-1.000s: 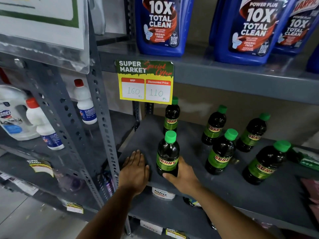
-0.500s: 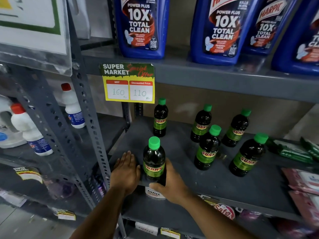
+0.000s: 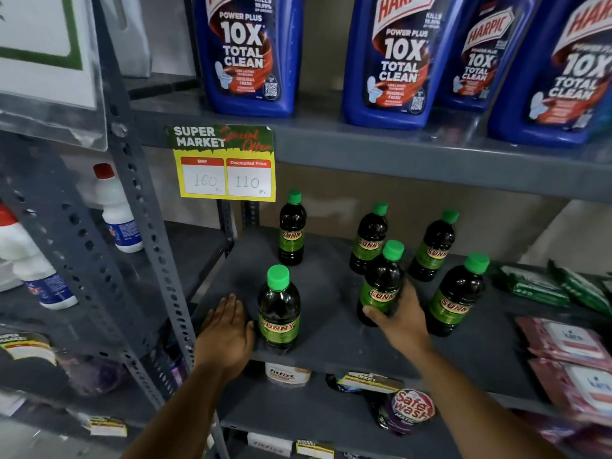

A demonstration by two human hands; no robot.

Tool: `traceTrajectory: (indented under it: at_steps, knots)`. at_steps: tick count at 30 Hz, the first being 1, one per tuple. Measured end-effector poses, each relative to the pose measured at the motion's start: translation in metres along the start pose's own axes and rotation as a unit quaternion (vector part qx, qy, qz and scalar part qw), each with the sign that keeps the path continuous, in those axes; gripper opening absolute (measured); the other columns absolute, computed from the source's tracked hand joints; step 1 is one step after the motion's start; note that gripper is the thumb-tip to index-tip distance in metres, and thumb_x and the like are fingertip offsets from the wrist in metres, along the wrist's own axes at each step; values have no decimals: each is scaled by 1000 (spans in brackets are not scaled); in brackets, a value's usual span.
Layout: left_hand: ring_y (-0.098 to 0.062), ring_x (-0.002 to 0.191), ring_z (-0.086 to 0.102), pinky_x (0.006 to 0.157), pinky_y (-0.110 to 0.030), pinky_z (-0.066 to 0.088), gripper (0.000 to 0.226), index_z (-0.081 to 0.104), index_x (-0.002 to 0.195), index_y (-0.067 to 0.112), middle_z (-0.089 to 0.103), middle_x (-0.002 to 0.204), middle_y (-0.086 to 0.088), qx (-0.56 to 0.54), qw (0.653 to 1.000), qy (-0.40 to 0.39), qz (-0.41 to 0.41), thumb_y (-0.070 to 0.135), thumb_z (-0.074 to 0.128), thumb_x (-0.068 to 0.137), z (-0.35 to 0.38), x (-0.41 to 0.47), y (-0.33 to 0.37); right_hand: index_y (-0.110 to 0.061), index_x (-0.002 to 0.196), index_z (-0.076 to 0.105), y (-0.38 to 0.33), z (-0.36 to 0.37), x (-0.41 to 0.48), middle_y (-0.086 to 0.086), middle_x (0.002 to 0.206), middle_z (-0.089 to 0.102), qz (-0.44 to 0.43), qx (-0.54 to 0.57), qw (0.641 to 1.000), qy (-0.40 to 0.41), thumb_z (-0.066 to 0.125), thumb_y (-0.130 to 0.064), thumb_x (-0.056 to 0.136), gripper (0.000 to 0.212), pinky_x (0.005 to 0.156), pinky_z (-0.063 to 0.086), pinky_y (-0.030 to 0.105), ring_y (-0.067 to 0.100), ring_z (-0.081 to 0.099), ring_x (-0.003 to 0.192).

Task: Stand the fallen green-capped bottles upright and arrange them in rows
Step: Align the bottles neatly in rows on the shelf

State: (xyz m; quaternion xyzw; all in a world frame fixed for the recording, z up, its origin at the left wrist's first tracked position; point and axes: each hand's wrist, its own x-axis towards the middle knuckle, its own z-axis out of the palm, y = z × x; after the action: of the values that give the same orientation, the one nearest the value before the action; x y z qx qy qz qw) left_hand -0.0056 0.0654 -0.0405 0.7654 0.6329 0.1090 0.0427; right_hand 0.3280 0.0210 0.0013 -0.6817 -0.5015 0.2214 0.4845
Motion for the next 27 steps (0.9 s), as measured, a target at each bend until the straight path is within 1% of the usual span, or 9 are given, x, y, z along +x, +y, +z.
traceTrajectory:
  at_steps: [2,4,8,13,15,17,19,23,27]
  knots:
    - [-20,147,8,119,-37,8,72,18,147,9,14,160,-8,2,1000,-1,-2,48,6,88,0,0,1,-22,131,43,2,0,3,-11,111,59,0,-37,999,8,89,-31,62,84,83,43,26,13,58,106]
    - [-20,147,9,118,-36,7,71,19,147,9,15,159,-8,3,1000,1,-3,47,7,88,-1,0,2,-23,128,43,2,3,2,-16,104,57,3,-34,999,17,89,-31,60,83,77,40,20,9,57,98]
    - [-22,147,10,118,-37,9,67,19,147,9,16,159,-10,2,1000,1,-1,46,11,91,-1,1,1,-23,130,42,3,8,-2,-16,104,53,3,-45,999,9,90,-28,60,85,82,39,24,6,51,97]
    - [-23,146,14,118,-40,14,71,24,145,7,21,158,-12,5,1000,2,-3,46,9,88,-4,1,2,-31,124,44,5,12,-16,-18,102,57,11,-42,999,16,89,-31,57,80,81,41,24,7,56,96]
    - [-25,145,18,117,-41,17,70,27,144,6,25,156,-14,7,1000,5,-2,45,11,89,-5,0,3,-41,118,44,4,13,-27,-24,102,57,5,-40,999,17,89,-34,55,77,77,40,18,-2,56,93]
    - [-28,143,23,116,-43,21,70,32,142,4,30,154,-17,13,1000,10,2,44,10,89,-7,-1,4,-57,108,41,2,14,-38,-30,101,57,-1,-39,999,16,88,-36,54,74,73,38,7,-15,55,92]
    - [-31,141,29,114,-45,26,73,36,139,1,35,150,-20,13,1000,12,7,44,9,87,-9,-3,5,-62,103,41,0,14,-48,-31,101,58,-1,-38,999,15,87,-37,54,72,67,39,0,-23,51,93]
    - [-31,141,29,114,-45,26,76,36,140,0,35,150,-20,15,1000,7,7,45,6,85,-10,-3,6,-44,119,44,4,13,-65,-23,109,61,3,-26,1000,-7,86,-38,58,74,75,41,6,-10,57,100]
    - [-31,141,29,114,-45,25,74,35,140,1,35,150,-20,15,1000,2,6,45,9,87,-10,-3,5,-32,127,45,6,13,-71,-16,113,63,7,-10,1000,-22,86,-31,61,77,87,49,25,1,60,104]
